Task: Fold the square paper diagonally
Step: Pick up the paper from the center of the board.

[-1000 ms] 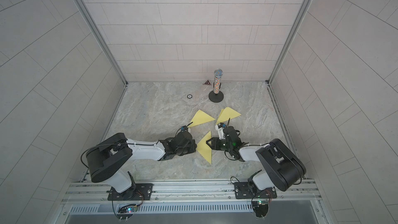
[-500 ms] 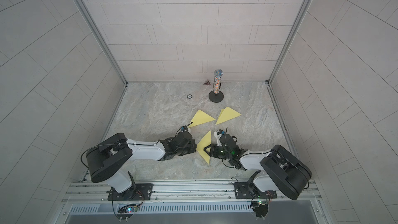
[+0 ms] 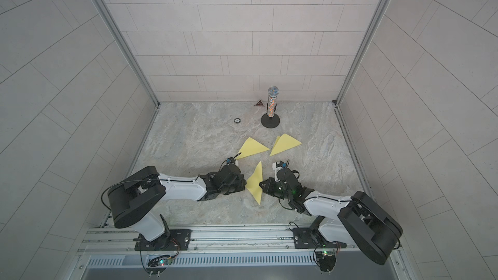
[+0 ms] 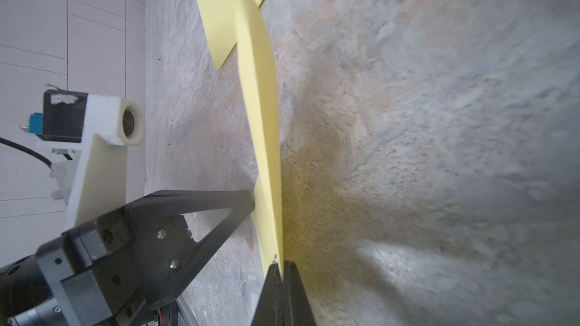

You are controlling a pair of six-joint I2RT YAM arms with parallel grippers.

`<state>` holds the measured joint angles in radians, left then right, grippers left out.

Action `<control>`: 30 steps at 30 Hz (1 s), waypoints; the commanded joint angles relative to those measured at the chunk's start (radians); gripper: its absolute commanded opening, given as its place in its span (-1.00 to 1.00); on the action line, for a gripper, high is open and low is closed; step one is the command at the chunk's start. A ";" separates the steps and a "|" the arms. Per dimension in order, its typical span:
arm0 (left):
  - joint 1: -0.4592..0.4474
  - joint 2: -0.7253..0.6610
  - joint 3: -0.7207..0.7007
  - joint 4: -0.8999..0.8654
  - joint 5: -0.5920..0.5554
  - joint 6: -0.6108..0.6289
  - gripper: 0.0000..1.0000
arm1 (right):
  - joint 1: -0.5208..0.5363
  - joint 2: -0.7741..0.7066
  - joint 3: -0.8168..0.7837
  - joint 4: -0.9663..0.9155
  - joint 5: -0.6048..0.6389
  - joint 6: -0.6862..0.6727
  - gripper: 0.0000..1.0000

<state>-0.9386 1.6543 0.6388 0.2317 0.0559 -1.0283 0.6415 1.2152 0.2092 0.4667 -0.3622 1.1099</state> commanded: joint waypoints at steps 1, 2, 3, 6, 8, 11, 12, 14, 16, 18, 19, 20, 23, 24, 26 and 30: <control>0.004 0.059 -0.065 -0.206 -0.042 0.015 -1.00 | 0.003 0.001 0.005 -0.003 0.014 0.008 -0.77; 0.005 0.055 -0.067 -0.203 -0.041 0.016 -1.00 | 0.004 0.002 0.007 -0.004 0.014 0.008 -0.77; 0.004 0.050 -0.069 -0.203 -0.038 0.017 -1.00 | 0.005 0.005 0.008 -0.003 0.015 0.010 -0.79; 0.004 0.037 -0.070 -0.206 -0.029 0.026 -1.00 | 0.011 0.007 0.007 0.008 0.015 0.014 -0.93; 0.005 0.026 -0.070 -0.205 -0.018 0.038 -1.00 | 0.020 0.008 0.010 0.014 0.021 0.015 -1.00; 0.004 0.000 -0.068 -0.195 0.013 0.049 -0.93 | 0.030 -0.001 0.006 0.021 0.031 0.024 -1.00; 0.004 -0.012 -0.063 -0.196 0.019 0.053 -0.86 | 0.033 -0.008 0.003 0.021 0.038 0.030 -1.00; 0.004 -0.057 -0.043 -0.226 0.017 0.067 -0.71 | 0.042 -0.036 -0.006 0.019 0.066 0.042 -1.00; 0.004 -0.119 -0.019 -0.294 -0.015 0.088 -0.52 | 0.048 -0.084 -0.013 -0.002 0.109 0.050 -1.00; 0.006 -0.196 -0.003 -0.369 -0.066 0.105 -0.27 | 0.061 -0.151 -0.013 -0.059 0.176 0.051 -1.00; 0.006 -0.235 0.006 -0.417 -0.100 0.114 -0.11 | 0.069 -0.194 -0.011 -0.098 0.223 0.055 -1.00; 0.006 -0.276 0.015 -0.470 -0.138 0.123 0.01 | 0.078 -0.236 -0.011 -0.137 0.276 0.061 -1.00; 0.007 -0.382 0.032 -0.601 -0.251 0.135 0.25 | 0.100 -0.328 -0.019 -0.182 0.407 0.127 -1.00; 0.007 -0.424 0.028 -0.634 -0.291 0.136 0.29 | 0.109 -0.349 -0.029 -0.168 0.450 0.166 -1.00; 0.007 -0.505 0.014 -0.676 -0.346 0.126 0.32 | 0.142 -0.373 -0.039 -0.126 0.545 0.225 -1.00; 0.007 -0.662 -0.037 -0.711 -0.410 0.095 0.33 | 0.270 -0.351 -0.032 -0.142 0.872 0.448 -1.00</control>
<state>-0.9363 1.0611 0.6312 -0.3668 -0.2474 -0.9234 0.8604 0.8494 0.1860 0.3523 0.2276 1.3773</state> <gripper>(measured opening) 0.663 0.040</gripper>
